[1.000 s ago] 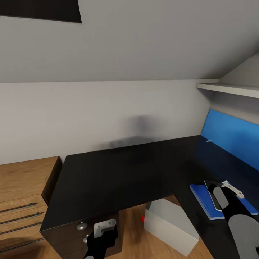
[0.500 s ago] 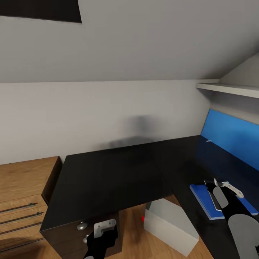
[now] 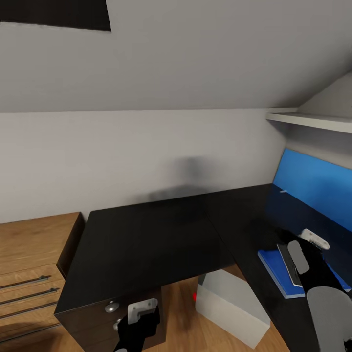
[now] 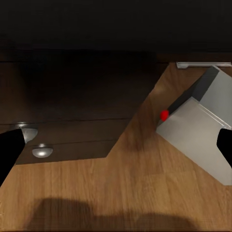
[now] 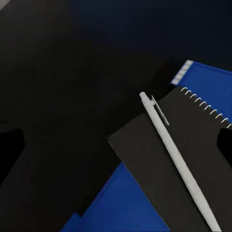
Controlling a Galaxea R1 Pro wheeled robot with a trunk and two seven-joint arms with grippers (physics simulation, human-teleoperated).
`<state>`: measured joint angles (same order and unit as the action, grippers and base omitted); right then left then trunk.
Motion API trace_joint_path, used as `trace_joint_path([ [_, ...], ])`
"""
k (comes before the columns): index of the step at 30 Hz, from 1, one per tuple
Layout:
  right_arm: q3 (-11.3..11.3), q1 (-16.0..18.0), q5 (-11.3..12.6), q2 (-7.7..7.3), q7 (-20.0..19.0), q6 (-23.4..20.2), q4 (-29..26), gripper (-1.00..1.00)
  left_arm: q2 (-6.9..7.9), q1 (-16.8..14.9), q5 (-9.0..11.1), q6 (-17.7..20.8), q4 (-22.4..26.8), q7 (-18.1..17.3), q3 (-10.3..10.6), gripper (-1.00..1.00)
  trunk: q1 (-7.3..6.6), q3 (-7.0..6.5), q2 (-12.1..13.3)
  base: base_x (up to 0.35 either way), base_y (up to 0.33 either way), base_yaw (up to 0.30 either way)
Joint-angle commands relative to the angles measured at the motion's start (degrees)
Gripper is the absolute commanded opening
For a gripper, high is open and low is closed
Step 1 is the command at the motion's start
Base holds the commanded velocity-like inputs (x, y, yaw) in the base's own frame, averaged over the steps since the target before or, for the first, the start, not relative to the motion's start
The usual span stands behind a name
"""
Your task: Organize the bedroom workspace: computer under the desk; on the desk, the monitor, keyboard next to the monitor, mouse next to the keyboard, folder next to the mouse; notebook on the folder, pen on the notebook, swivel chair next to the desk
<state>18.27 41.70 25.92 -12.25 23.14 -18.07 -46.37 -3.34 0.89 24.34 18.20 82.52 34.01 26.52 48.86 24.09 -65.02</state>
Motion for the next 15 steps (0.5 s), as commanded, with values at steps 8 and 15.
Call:
trace_joint_path([
  [8,-4.5,-4.35,0.28,5.85,0.5,-4.72,-12.03,1.0,0.0,-0.01,0.45,0.17,-0.24,0.35,0.05,1.0,0.0,0.06,-0.04,-0.3,0.0,0.0],
  [15,-8.15,-4.76,0.28,9.16,0.59,-4.97,-13.04,1.0,0.0,-0.01,0.51,0.17,-0.22,0.35,0.02,1.0,0.0,0.06,-0.04,-0.334,0.0,0.0],
])
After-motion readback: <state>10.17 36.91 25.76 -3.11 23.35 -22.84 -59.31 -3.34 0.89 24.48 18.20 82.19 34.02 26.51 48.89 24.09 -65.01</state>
